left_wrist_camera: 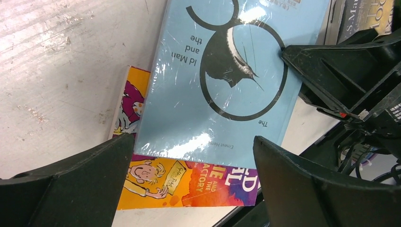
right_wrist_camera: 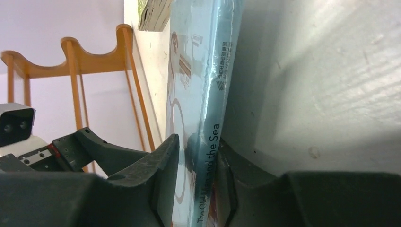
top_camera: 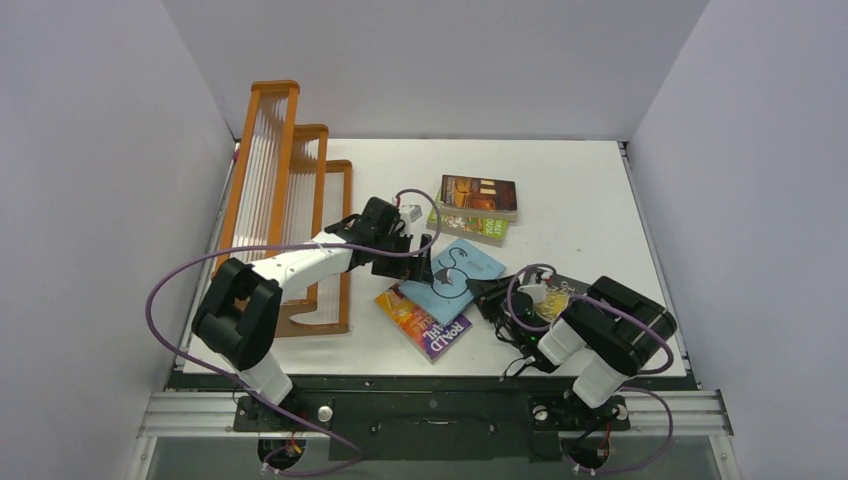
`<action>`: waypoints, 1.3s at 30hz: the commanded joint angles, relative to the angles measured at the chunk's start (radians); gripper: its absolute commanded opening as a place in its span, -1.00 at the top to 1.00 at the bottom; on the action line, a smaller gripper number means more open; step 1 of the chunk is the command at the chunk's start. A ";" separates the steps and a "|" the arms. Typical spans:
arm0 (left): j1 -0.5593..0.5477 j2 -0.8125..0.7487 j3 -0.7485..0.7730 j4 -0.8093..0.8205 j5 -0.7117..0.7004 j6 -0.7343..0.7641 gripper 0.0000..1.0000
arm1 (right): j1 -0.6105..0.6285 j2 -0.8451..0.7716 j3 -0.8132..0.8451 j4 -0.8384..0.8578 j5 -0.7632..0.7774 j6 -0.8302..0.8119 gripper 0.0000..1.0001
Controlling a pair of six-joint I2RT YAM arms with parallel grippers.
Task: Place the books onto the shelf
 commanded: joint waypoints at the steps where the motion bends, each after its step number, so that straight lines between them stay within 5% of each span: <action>1: -0.006 -0.023 0.066 -0.025 0.015 0.005 -0.94 | -0.009 -0.119 0.069 -0.146 -0.054 -0.186 0.50; 2: -0.006 -0.019 0.073 -0.043 0.010 0.012 -0.94 | -0.017 -0.131 0.111 -0.190 -0.092 -0.238 0.59; 3: -0.006 -0.011 0.092 -0.057 0.006 0.015 -0.94 | -0.022 -0.150 0.134 -0.274 -0.111 -0.262 0.90; 5: -0.006 -0.007 0.126 -0.103 -0.006 0.029 -0.94 | -0.036 -0.176 0.186 -0.355 -0.155 -0.323 1.00; 24: -0.004 -0.358 0.606 -0.537 -0.351 0.085 -0.93 | -0.053 -0.545 0.454 -0.892 -0.343 -0.624 1.00; 32: 0.071 -0.450 0.678 -0.638 -0.595 -0.006 -0.93 | -0.029 -0.508 0.496 -0.670 -0.420 -0.557 1.00; 39: 0.382 -0.430 0.773 -0.684 -0.536 -0.031 -0.93 | 0.050 -0.334 0.659 -0.610 -0.404 -0.553 1.00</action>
